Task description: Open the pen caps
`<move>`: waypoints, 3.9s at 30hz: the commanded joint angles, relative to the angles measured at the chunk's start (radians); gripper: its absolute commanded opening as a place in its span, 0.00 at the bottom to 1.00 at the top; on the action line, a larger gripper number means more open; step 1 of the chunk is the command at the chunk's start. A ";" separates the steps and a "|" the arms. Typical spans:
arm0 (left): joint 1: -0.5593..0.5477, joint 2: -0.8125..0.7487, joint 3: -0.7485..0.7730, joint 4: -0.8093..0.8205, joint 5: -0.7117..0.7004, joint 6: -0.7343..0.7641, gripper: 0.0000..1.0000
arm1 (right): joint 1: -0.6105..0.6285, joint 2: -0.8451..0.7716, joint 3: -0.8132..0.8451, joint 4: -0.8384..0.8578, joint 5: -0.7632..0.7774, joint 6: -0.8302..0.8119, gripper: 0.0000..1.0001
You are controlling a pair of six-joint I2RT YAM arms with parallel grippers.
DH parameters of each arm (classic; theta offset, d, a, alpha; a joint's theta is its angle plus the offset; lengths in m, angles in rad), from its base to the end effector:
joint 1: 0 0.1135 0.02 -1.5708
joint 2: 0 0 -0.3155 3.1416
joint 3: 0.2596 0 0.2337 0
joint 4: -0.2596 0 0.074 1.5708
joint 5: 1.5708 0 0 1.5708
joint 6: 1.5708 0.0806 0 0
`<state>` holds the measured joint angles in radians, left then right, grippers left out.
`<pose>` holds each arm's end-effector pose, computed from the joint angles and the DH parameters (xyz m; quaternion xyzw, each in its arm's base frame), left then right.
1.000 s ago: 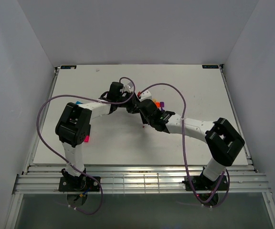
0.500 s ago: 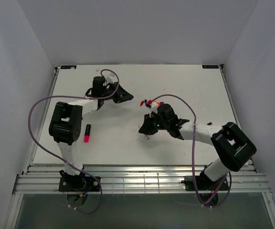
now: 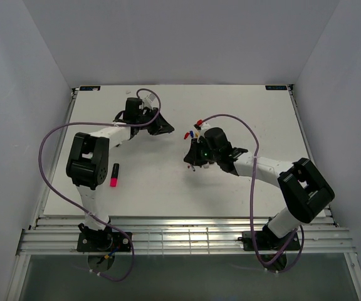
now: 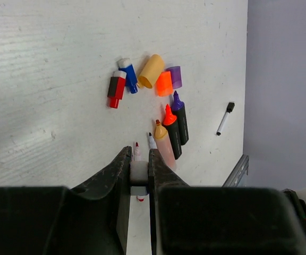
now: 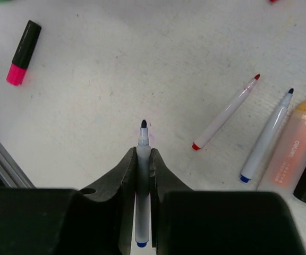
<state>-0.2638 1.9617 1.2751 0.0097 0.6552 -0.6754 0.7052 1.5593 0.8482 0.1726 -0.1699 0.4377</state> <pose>0.4317 -0.1675 0.2220 -0.0383 0.8642 -0.4439 0.2336 0.2641 0.2427 0.2483 -0.1571 0.8533 0.3280 0.3737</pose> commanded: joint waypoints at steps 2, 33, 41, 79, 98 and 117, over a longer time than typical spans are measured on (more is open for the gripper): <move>0.000 0.048 0.070 -0.074 -0.003 0.071 0.00 | 0.030 0.087 0.109 -0.048 0.124 0.007 0.08; -0.072 0.292 0.234 -0.053 0.031 0.028 0.29 | 0.086 0.340 0.267 -0.257 0.541 0.088 0.08; -0.078 0.319 0.239 -0.066 0.017 0.031 0.39 | 0.076 0.349 0.279 -0.262 0.558 0.046 0.13; -0.032 0.057 0.208 -0.223 -0.281 0.088 0.51 | 0.060 0.131 0.397 -0.330 0.486 -0.102 0.47; -0.175 -0.204 -0.198 0.162 -0.120 -0.090 0.51 | -0.689 -0.228 0.068 -0.613 0.418 -0.004 0.49; -0.187 -0.188 -0.247 0.239 -0.071 -0.105 0.51 | -0.780 -0.099 -0.080 -0.501 0.377 -0.022 0.47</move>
<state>-0.4473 1.8004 1.0367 0.2188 0.5667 -0.7849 -0.0719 1.4460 0.7818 -0.3912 0.2325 0.4286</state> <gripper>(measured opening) 0.510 0.472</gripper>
